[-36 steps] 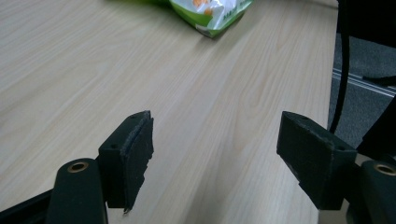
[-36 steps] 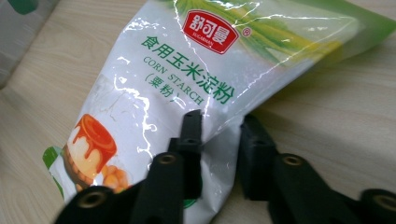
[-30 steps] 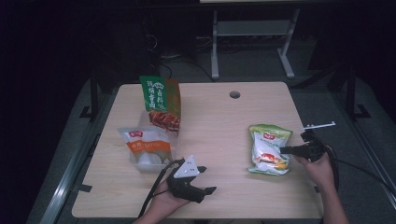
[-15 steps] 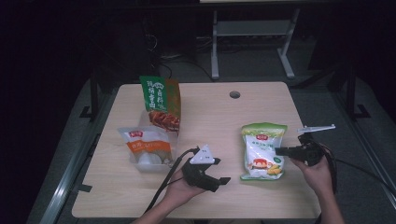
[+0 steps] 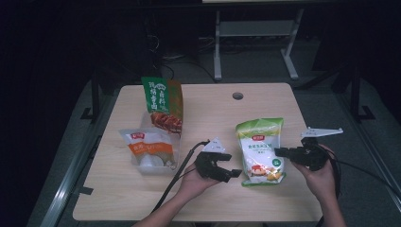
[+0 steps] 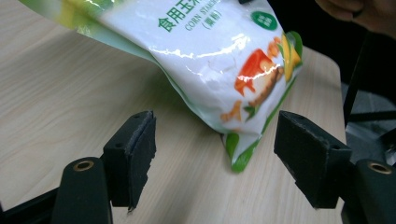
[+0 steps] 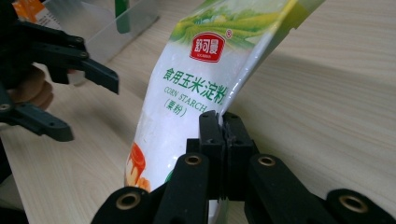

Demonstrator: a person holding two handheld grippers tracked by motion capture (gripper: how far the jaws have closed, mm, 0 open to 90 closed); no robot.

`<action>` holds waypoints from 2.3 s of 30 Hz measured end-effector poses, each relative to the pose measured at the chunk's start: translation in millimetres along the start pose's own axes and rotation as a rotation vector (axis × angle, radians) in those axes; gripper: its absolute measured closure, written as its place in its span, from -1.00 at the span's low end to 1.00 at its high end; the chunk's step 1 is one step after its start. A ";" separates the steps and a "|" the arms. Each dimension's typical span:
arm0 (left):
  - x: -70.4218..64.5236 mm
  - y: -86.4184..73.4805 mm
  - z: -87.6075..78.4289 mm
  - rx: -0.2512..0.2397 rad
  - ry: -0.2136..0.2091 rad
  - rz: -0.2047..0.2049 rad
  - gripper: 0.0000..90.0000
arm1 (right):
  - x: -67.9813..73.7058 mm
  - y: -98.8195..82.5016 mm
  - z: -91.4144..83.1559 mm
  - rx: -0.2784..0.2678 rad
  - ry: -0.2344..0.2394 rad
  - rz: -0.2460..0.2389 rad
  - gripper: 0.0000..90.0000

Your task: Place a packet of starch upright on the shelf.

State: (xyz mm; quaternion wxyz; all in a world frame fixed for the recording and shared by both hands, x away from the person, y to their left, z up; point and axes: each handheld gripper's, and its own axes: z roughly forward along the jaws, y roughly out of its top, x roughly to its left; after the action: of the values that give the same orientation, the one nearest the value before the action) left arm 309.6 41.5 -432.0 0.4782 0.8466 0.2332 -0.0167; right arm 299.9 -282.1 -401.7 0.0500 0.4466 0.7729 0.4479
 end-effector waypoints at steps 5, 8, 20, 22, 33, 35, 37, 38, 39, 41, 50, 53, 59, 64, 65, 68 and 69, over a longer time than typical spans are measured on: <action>9.4 4.4 9.7 -0.001 -0.019 -0.032 -0.33 | 5.6 0.8 -1.7 -0.012 0.010 -0.024 0.97; 16.0 7.5 16.3 0.002 -0.045 -0.069 -0.30 | 7.7 1.5 -1.6 -0.021 0.020 -0.035 0.97; 32.0 13.1 21.5 -0.036 -0.137 -0.172 0.48 | 19.8 7.7 5.9 -0.026 0.063 -0.080 0.97; 31.5 13.8 18.4 -0.038 -0.118 -0.182 0.60 | 20.5 8.0 7.0 -0.032 0.070 -0.083 0.97; 22.2 20.4 -3.7 -0.049 0.046 -0.071 0.84 | 30.1 12.9 19.8 -0.020 0.093 -0.116 0.96; 21.3 20.7 -7.9 -0.039 0.069 -0.047 0.85 | 31.5 13.5 23.8 -0.013 0.100 -0.119 0.96; 20.7 19.9 -11.2 -0.032 0.088 -0.027 0.85 | 31.7 13.9 28.2 0.002 0.108 -0.123 0.96; 20.5 19.3 -12.9 -0.029 0.094 -0.018 0.85 | 32.3 14.0 29.9 0.010 0.114 -0.124 0.96; 20.0 18.4 -13.9 -0.033 0.095 -0.021 0.85 | 33.1 14.0 31.2 0.016 0.118 -0.127 0.95; 19.3 16.8 -16.2 -0.032 0.099 -0.007 0.85 | 33.2 14.2 33.5 0.025 0.124 -0.140 0.94; 10.9 16.4 -19.5 -0.018 0.118 0.047 0.87 | 27.4 16.2 43.2 0.064 0.172 -0.135 0.73; 10.9 15.7 -20.8 -0.019 0.119 0.058 0.87 | 25.5 17.5 46.0 0.060 0.204 -0.129 0.60; 8.8 16.1 -21.3 -0.022 0.105 0.064 0.87 | 29.3 21.8 56.2 0.069 0.216 -0.151 0.40; 7.7 16.6 -21.6 -0.015 0.111 0.070 0.87 | 34.4 24.3 58.4 0.071 0.193 -0.175 0.57; 8.6 16.4 -21.8 -0.015 0.111 0.066 0.87 | 34.4 24.9 57.4 0.070 0.191 -0.176 0.64; 9.3 15.2 -22.6 -0.020 0.112 0.060 0.86 | 34.4 25.3 55.2 0.070 0.192 -0.177 0.81; 9.0 14.5 -23.2 -0.024 0.110 0.052 0.85 | 34.7 25.3 54.4 0.074 0.195 -0.175 0.83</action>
State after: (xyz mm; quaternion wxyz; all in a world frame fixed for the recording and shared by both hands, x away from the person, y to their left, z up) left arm 319.0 57.6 -410.1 0.4750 0.8462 0.2373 0.0450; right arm 321.6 -216.3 -404.1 -0.0030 0.3333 0.8261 0.4543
